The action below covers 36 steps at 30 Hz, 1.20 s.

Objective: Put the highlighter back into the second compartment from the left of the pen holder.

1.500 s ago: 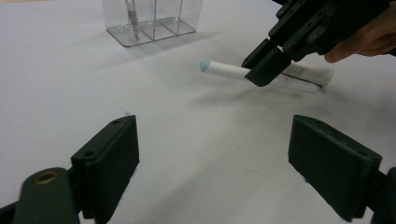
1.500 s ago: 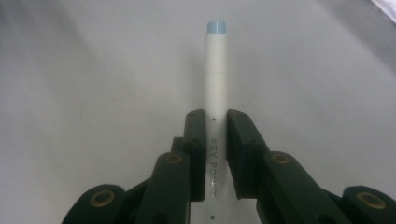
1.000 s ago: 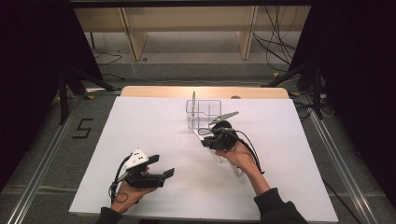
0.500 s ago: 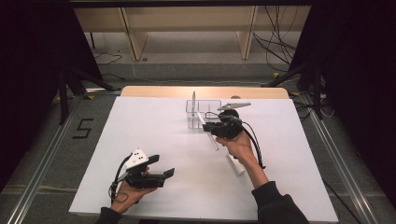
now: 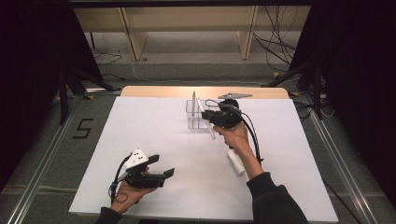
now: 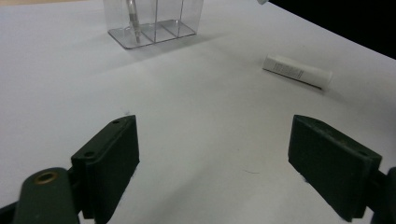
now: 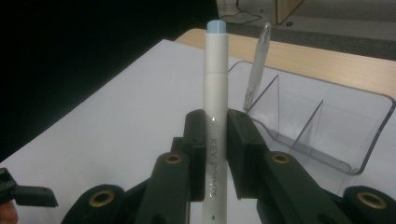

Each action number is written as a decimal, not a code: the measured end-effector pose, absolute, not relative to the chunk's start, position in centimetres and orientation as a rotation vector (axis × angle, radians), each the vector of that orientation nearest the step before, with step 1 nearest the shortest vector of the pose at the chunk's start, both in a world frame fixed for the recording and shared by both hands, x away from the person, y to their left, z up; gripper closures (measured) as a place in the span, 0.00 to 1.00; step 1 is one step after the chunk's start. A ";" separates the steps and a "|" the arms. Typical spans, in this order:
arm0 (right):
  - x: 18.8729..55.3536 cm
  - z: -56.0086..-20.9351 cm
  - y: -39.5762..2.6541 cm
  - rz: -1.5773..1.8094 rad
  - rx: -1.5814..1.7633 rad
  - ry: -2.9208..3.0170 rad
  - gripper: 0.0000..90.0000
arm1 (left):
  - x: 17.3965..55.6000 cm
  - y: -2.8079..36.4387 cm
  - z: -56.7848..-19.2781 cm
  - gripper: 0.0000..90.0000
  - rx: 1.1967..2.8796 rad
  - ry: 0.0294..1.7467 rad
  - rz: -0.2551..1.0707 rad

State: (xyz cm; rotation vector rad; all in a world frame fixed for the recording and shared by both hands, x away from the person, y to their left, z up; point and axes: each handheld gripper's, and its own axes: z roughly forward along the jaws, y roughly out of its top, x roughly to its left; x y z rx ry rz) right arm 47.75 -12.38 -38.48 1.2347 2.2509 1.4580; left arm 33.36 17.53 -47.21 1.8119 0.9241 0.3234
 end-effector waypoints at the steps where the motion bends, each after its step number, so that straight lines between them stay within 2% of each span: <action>1: 48.0 -38.4 -12.3 1.460 1.236 2.246 0.88 | 33.4 17.5 -47.2 0.18 1.813 0.922 0.325; 36: 52.7 -36.1 -11.2 1.498 1.335 2.036 0.88 | 33.3 17.5 -47.1 0.18 1.815 0.916 0.324</action>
